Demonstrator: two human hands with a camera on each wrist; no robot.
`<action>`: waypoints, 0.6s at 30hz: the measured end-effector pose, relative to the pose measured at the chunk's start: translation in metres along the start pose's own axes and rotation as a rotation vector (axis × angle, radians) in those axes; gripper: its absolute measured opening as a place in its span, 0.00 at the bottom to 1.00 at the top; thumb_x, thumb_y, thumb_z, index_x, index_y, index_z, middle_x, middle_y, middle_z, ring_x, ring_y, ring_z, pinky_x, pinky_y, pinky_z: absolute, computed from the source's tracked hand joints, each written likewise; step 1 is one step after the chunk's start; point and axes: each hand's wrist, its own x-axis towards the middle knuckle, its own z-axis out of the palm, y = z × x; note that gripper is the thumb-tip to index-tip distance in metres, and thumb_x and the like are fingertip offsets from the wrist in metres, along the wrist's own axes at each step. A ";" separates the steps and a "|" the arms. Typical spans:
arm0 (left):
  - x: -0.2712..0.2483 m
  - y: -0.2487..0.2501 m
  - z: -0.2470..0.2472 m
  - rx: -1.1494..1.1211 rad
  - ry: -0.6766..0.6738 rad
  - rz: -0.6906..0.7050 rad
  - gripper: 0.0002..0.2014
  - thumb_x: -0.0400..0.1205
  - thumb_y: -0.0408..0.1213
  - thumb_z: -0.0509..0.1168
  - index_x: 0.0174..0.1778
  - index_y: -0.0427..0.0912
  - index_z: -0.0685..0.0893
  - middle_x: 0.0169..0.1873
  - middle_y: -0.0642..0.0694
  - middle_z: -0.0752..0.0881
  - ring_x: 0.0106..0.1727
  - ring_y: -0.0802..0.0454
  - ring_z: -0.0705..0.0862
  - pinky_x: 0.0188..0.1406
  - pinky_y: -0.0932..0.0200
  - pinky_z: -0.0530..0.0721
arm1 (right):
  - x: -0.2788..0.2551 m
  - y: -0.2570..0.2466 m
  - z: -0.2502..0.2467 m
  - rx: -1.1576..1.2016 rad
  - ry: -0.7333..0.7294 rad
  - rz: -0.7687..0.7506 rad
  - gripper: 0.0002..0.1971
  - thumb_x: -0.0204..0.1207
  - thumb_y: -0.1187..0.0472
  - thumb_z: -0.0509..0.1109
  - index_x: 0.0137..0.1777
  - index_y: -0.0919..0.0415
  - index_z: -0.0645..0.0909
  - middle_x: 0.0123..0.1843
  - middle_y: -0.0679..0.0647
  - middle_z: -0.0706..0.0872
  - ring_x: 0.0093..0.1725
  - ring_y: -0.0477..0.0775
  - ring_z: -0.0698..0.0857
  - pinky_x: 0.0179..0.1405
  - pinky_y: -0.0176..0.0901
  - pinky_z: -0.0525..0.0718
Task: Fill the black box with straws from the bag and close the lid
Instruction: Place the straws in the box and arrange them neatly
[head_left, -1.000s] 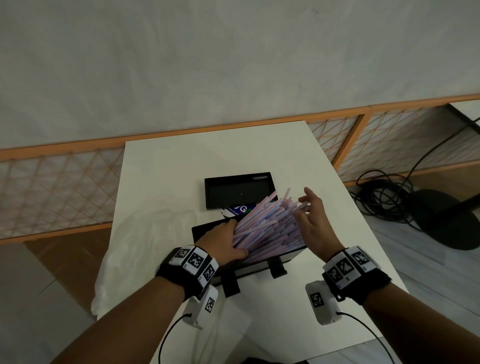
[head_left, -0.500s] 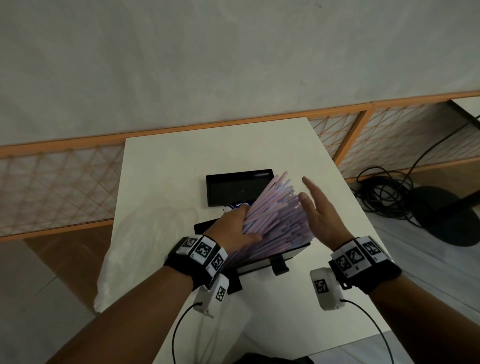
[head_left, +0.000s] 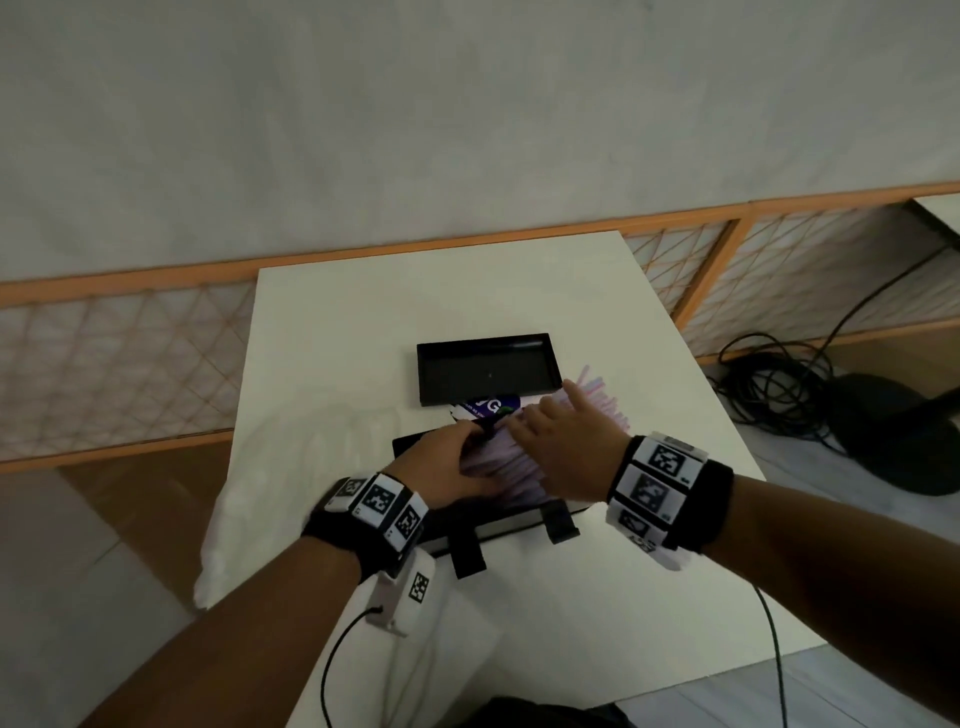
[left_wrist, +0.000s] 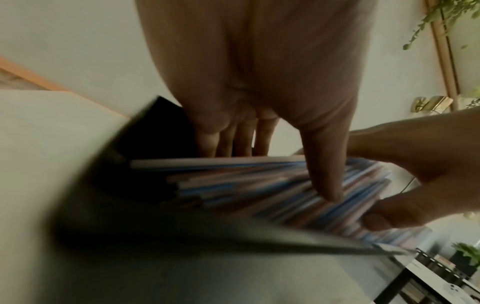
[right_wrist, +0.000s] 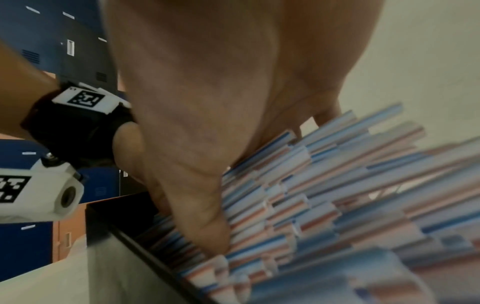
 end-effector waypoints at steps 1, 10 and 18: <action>-0.002 -0.005 -0.002 0.023 -0.035 0.005 0.36 0.68 0.45 0.77 0.71 0.45 0.71 0.65 0.47 0.80 0.63 0.50 0.80 0.62 0.59 0.77 | 0.001 -0.001 0.000 -0.005 -0.010 0.000 0.40 0.75 0.44 0.63 0.81 0.62 0.52 0.77 0.61 0.67 0.73 0.64 0.69 0.76 0.69 0.56; 0.007 -0.008 0.011 0.458 -0.209 -0.059 0.37 0.70 0.40 0.73 0.71 0.40 0.62 0.62 0.37 0.79 0.60 0.41 0.82 0.56 0.52 0.81 | 0.022 -0.006 -0.009 -0.003 -0.060 -0.007 0.41 0.66 0.50 0.77 0.76 0.54 0.60 0.65 0.62 0.77 0.60 0.63 0.81 0.58 0.53 0.74; 0.011 -0.011 0.018 0.469 -0.150 -0.086 0.38 0.69 0.41 0.74 0.72 0.40 0.62 0.66 0.36 0.73 0.65 0.38 0.79 0.64 0.47 0.79 | 0.018 -0.007 -0.010 -0.004 -0.003 -0.061 0.26 0.77 0.64 0.61 0.75 0.59 0.61 0.56 0.62 0.83 0.53 0.65 0.85 0.52 0.54 0.79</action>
